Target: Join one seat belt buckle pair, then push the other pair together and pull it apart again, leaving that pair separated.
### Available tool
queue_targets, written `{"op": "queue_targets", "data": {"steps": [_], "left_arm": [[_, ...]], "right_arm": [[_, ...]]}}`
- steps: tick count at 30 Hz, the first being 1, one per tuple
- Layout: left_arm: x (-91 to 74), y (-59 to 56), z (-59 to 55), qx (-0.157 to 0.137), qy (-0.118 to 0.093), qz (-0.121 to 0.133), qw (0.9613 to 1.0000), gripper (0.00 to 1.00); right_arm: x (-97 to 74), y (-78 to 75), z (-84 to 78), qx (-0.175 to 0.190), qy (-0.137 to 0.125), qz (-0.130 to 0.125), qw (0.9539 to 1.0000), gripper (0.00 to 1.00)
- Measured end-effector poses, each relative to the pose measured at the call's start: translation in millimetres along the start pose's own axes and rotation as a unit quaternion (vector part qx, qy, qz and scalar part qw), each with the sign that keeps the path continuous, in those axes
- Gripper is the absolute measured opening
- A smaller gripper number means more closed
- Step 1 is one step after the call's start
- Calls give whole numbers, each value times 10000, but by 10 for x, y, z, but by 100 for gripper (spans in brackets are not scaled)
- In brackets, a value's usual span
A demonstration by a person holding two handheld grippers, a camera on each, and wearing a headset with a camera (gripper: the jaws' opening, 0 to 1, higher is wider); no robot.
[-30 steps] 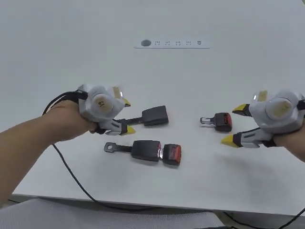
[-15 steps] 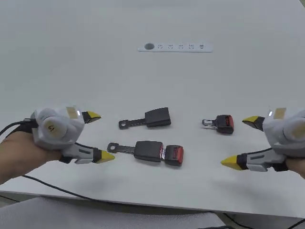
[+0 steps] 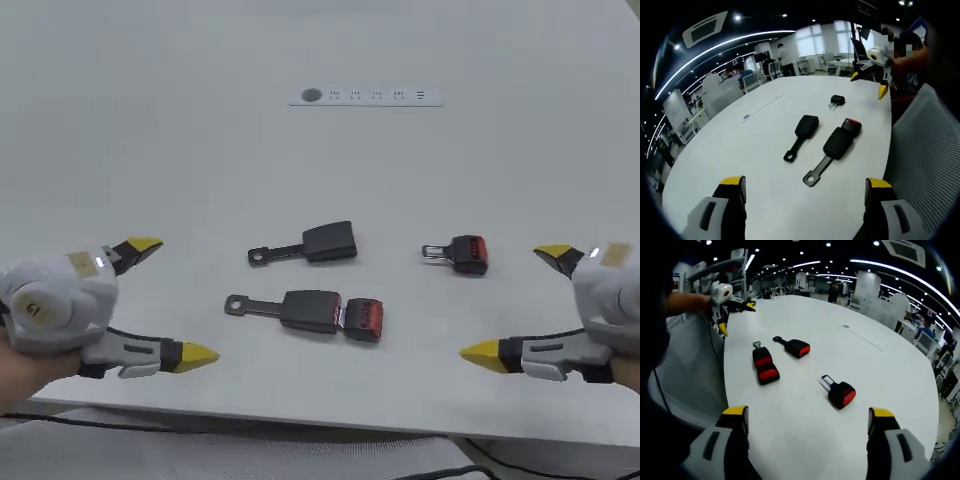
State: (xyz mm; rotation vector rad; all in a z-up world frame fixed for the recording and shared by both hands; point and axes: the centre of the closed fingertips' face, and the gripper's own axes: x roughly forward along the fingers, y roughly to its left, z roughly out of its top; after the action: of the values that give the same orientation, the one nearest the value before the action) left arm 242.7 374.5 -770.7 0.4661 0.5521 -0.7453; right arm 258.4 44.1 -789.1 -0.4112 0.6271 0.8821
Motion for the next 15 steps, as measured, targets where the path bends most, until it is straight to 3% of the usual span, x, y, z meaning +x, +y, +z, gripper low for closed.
{"op": "queue_targets", "data": {"steps": [5, 9, 15], "left_arm": [[-40, -41, 24, -121, -137, 42, 9998, 100], [-48, -94, 24, -143, -76, -78, 9998, 100], [-86, -79, -18, -266, -38, -59, 9996, 100]], "right_arm": [[-14, 5, -44, 119, 38, -25, 9999, 100], [-79, -79, 18, 80, -7, -64, 9999, 100], [-108, -135, 26, 48, 8, -62, 10000, 100]]}}
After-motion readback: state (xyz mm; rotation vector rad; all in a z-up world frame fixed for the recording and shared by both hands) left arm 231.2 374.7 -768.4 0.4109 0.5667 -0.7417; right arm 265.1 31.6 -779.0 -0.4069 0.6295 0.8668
